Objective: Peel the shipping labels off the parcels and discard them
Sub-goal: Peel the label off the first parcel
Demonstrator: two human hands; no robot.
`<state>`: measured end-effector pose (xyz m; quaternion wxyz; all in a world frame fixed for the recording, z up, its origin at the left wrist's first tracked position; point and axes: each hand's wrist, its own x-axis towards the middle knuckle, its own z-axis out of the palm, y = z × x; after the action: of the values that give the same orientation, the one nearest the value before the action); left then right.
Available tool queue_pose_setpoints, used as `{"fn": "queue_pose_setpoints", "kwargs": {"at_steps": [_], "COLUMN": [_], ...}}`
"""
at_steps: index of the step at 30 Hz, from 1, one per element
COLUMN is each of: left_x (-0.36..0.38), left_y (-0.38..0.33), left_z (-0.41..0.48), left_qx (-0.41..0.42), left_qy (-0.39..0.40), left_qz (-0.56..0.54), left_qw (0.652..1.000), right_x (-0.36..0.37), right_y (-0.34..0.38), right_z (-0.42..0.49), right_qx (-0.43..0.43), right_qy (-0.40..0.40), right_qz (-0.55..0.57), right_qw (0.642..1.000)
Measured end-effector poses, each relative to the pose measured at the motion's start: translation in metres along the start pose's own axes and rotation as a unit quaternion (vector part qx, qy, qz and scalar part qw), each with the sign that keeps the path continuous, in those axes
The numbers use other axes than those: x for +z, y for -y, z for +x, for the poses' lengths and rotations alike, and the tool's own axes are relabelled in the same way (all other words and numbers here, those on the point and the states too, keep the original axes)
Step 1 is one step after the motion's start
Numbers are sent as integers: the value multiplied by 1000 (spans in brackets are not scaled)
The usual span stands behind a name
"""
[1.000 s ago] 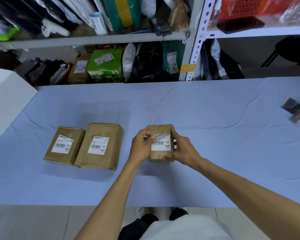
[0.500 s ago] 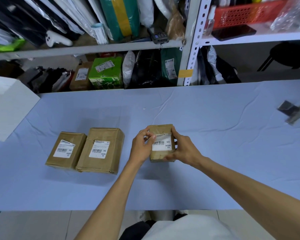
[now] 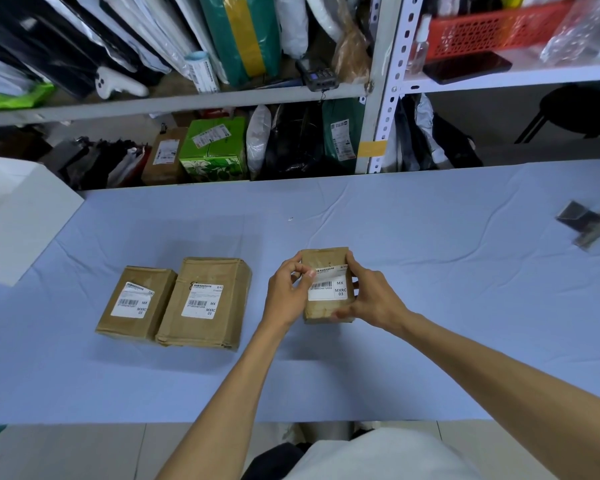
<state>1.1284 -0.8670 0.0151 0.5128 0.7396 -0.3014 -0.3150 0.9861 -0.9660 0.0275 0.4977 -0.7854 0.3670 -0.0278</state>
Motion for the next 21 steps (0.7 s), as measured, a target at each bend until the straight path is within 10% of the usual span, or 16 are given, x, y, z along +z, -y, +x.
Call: {"fn": "queue_pose_setpoints", "kwargs": {"at_steps": [21], "left_x": [2], "left_y": [0], "left_z": [-2], "left_qx": [0], "left_qy": [6], "left_qz": [5], "left_qw": [1000], "right_x": [-2], "right_y": [0], "right_z": [-3], "right_qx": [-5], "right_qy": [0], "right_qz": [-19], "right_qw": [1000]}}
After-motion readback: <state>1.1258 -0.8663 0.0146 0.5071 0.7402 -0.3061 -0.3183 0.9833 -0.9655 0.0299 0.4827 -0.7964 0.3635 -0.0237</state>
